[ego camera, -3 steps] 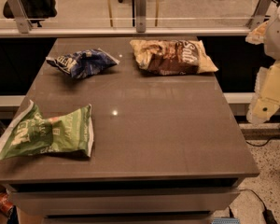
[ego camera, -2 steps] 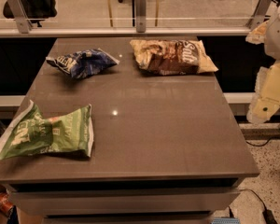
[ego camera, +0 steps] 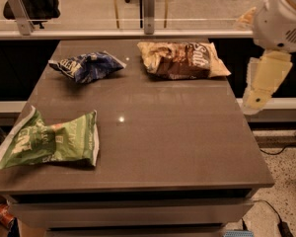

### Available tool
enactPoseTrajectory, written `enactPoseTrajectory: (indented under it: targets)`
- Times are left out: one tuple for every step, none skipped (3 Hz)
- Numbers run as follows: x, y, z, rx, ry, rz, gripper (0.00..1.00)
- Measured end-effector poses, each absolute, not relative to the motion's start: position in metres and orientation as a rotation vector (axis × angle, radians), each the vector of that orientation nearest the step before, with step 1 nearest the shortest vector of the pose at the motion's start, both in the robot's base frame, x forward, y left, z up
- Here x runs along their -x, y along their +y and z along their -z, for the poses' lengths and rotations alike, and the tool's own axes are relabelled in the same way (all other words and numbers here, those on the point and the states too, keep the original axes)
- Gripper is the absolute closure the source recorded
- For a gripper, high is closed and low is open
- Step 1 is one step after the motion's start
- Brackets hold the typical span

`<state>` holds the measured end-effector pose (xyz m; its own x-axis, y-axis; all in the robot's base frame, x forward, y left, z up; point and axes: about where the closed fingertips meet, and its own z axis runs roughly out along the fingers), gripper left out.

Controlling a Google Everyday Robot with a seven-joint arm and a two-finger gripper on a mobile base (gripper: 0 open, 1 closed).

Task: Move blue chip bag near green jalapeno chip bag

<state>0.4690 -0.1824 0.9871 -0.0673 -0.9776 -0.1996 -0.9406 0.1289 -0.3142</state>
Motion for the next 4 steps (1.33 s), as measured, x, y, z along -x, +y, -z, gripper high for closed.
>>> enactPoseTrajectory:
  targets:
    - [-0.49, -0.15, -0.989, 1.954, 1.938, 0.158, 0.0]
    - [-0.504, -0.111, -0.993, 2.055, 1.802, 0.164, 0.0]
    - [-0.515, -0.069, -0.993, 2.145, 1.662, 0.135, 0.0]
    - [-0.529, -0.03, -0.99, 2.21, 1.54, 0.095, 0.0]
